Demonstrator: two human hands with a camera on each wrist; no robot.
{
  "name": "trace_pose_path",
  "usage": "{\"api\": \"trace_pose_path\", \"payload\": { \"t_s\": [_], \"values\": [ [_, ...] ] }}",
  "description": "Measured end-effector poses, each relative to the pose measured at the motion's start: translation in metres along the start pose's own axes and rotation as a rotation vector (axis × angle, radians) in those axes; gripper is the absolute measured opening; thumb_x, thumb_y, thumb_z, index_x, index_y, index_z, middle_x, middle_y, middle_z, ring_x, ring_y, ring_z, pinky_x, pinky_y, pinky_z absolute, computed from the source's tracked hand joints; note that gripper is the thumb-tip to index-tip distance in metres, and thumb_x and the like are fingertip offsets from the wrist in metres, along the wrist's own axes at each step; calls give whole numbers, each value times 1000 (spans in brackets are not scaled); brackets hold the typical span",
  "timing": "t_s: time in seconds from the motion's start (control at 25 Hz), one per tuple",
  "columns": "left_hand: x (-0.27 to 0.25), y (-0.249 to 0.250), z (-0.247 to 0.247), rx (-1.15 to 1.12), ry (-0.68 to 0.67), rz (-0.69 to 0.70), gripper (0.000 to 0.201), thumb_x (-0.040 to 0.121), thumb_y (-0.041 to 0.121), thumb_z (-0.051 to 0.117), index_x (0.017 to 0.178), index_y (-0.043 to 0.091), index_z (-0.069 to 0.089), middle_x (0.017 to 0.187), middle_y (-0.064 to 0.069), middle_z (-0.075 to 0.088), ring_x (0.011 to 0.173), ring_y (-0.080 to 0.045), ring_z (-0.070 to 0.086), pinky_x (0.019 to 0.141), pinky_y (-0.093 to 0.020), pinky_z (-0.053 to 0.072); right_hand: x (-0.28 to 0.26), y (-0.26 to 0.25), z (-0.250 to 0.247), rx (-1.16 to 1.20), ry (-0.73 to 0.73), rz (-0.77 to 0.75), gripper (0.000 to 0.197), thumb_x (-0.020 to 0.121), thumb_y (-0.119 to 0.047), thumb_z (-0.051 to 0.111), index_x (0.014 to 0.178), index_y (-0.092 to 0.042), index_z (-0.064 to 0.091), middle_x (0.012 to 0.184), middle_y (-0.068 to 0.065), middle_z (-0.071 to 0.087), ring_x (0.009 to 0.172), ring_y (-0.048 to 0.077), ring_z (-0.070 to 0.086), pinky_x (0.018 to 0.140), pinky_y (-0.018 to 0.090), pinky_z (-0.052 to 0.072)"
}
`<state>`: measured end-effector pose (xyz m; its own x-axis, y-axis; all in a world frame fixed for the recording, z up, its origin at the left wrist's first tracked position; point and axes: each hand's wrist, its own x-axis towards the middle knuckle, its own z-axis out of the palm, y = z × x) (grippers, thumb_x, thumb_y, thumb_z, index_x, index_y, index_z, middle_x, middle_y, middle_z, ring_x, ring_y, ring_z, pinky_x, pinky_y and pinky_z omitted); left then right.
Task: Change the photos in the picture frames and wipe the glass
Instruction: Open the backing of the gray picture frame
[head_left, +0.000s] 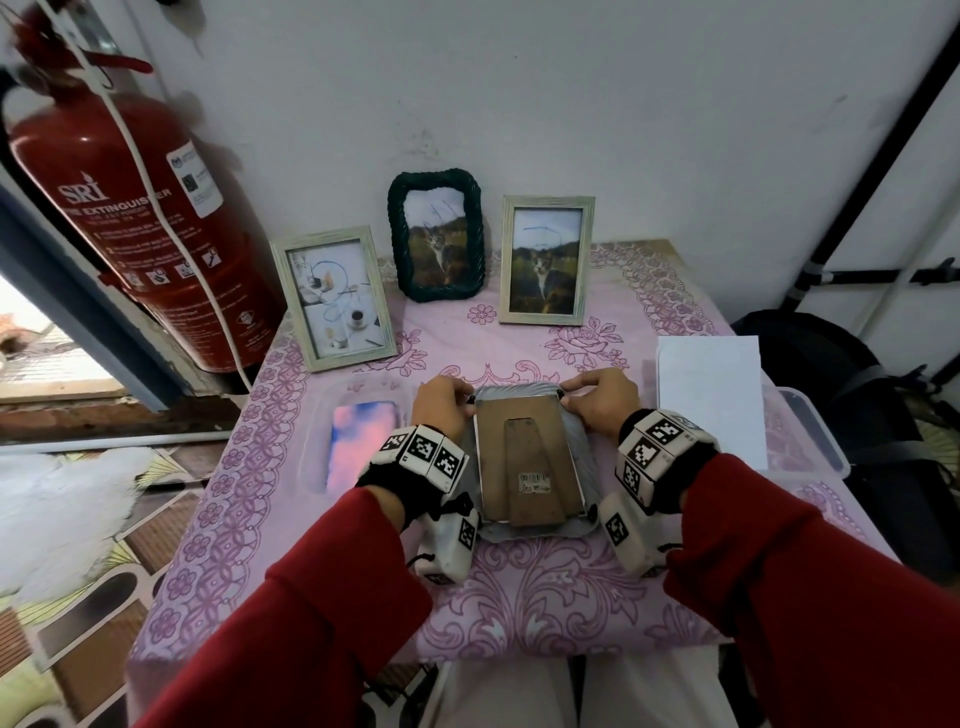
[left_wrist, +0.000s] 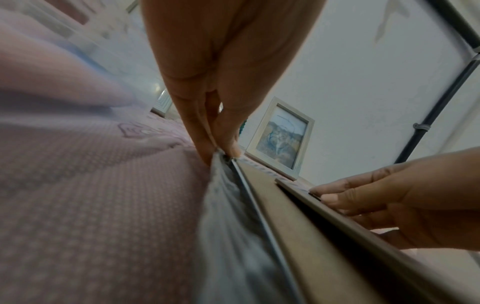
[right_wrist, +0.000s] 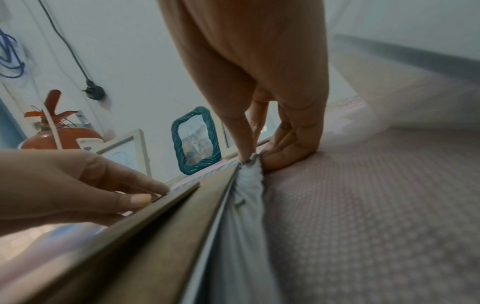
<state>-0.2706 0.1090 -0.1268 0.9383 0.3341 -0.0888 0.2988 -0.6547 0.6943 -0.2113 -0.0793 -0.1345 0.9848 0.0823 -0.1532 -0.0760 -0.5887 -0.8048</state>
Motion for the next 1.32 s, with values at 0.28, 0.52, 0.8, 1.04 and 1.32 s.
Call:
{"api": "trace_pose_path", "payload": {
  "t_s": [0.28,0.52,0.8,1.04,1.32],
  "values": [
    [-47,-7,9,44,-62,107,56,79,15,71,129,3,49,136,-16,46,127,-27,42,106,-29,30,-48,7,-4,233,-226,-22,61,80,5,64,136,-9,45,113,-1,54,113,19,46,108,37,38],
    [-81,-10,13,56,21,83,48,84,28,66,123,3,54,131,-17,45,124,-28,40,101,-24,27,-81,26,-14,251,-225,-83,56,79,17,57,130,-3,50,86,1,46,77,9,42,73,12,43],
    [-95,0,16,61,-5,12,46,77,46,69,109,13,66,135,-15,41,130,-28,34,109,-36,30,-86,35,-13,319,-208,-88,51,80,11,61,127,-8,54,75,-5,32,68,7,35,73,12,36],
    [-96,10,18,-13,41,3,41,68,37,79,100,14,67,145,-8,28,135,-26,28,112,-37,26,-85,40,-11,318,-179,-138,52,77,14,62,125,-5,56,76,-3,32,69,8,33,71,15,37],
    [-93,7,18,-246,72,79,32,77,16,74,105,5,67,119,-13,49,114,-21,49,97,-17,36,-86,42,-7,293,-125,-193,47,78,13,62,121,-3,59,77,-7,35,73,9,35,75,20,38]
  ]
}}
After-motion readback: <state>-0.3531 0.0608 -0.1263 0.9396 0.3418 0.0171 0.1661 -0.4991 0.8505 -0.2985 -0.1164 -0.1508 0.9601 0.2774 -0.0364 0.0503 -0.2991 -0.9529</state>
